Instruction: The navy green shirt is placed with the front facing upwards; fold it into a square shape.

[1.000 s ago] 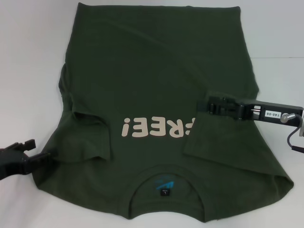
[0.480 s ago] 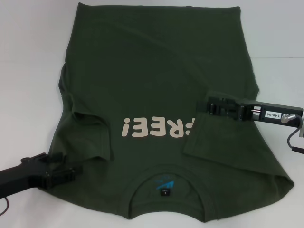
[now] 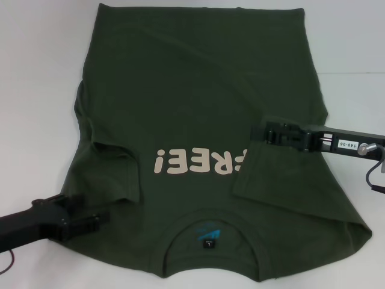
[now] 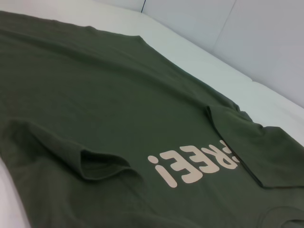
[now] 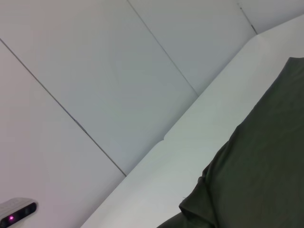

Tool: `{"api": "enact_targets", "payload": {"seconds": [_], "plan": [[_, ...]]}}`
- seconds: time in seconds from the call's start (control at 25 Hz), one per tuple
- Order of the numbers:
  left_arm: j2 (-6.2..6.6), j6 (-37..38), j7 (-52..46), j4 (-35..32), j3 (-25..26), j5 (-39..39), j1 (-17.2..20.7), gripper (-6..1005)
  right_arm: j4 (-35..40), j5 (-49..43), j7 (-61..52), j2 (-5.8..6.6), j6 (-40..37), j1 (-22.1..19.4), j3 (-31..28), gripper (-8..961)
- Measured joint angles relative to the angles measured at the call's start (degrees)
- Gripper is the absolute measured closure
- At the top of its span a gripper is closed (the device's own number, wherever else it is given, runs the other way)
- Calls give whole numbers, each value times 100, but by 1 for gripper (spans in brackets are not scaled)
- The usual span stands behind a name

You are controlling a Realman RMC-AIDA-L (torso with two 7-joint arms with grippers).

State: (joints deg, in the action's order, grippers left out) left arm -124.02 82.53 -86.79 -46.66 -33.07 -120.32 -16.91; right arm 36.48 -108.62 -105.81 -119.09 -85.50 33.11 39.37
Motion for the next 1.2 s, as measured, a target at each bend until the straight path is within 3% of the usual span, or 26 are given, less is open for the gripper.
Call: {"api": "enact_targets", "payload": {"seconds": [0.48, 1.2], "plan": [[18, 269, -258, -371, 703, -87, 244, 137, 0, -1, 0, 23, 98, -15, 0, 38], [2, 30, -250, -403, 686, -594, 241, 138, 0, 0, -68, 46, 122, 23, 0, 37]]}}
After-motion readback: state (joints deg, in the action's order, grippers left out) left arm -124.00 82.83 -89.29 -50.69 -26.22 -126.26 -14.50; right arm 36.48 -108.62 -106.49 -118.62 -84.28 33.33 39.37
